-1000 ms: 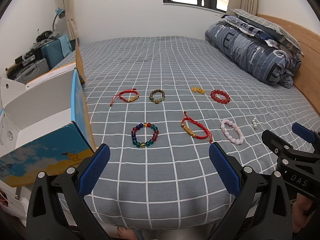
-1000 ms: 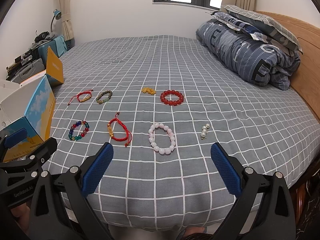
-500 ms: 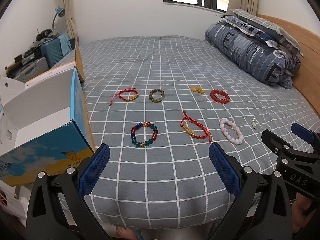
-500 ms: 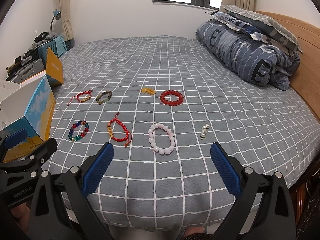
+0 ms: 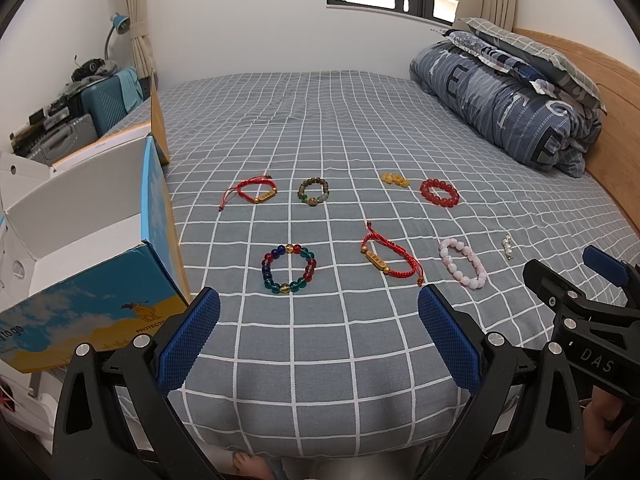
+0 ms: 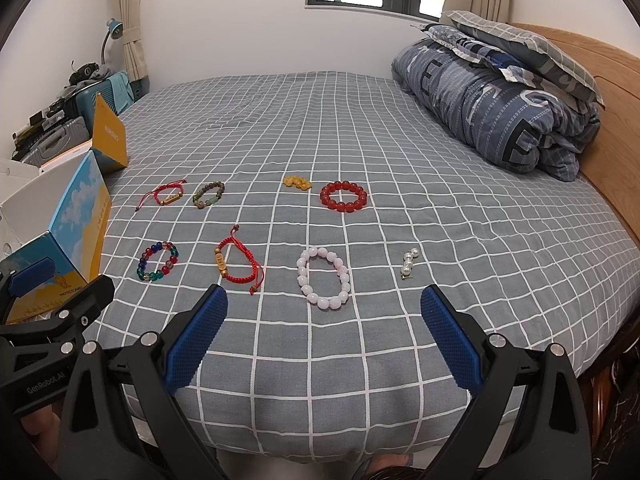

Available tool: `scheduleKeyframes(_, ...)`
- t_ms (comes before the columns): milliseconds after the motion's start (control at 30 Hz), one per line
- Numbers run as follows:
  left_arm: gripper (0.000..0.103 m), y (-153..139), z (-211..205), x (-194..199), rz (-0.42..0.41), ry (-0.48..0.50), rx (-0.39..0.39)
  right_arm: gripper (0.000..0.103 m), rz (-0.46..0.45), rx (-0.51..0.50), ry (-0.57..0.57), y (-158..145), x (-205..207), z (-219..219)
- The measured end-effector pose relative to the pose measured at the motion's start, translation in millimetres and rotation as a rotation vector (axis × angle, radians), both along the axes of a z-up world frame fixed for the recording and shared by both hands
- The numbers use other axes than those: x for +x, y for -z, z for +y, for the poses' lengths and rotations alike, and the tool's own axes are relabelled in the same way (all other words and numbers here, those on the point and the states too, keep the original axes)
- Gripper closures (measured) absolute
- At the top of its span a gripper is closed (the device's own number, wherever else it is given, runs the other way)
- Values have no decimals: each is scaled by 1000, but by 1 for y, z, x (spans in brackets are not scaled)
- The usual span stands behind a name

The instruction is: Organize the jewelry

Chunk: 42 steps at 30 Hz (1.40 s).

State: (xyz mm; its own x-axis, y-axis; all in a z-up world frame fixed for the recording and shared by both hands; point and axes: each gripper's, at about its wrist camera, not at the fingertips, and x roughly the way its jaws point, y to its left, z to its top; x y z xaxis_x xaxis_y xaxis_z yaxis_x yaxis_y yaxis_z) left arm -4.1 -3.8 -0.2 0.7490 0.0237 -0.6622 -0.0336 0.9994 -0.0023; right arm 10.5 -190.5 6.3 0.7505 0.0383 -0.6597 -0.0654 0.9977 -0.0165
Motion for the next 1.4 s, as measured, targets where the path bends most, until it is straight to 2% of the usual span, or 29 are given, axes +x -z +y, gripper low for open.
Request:
scheduleKeyframes(467,6,-16,-3,-2,-29,-4,1,10,-24,21,8,-16,-2,-4)
scheduleKeyframes(767,6,-55,9,18,-61,-44,-3,10,-40,28,61,-44,12,-21)
scheduleKeyframes(900,6,-73,13,45,-64,-58,18,10,-23,20,76,-48,28,-26)
scheduleKeyframes(1067,6,-79,13,80,-30,-41,12,10,4,-4,84,-49,56,-30)
scheduleKeyframes(1233,6,-64,6,128,53,-20,19,10,50,-23,91,-35,93,-37)
scheduleKeyframes(1400,6,-35,-10,177,134,34,27,10,105,-37,100,-9,127,-50)
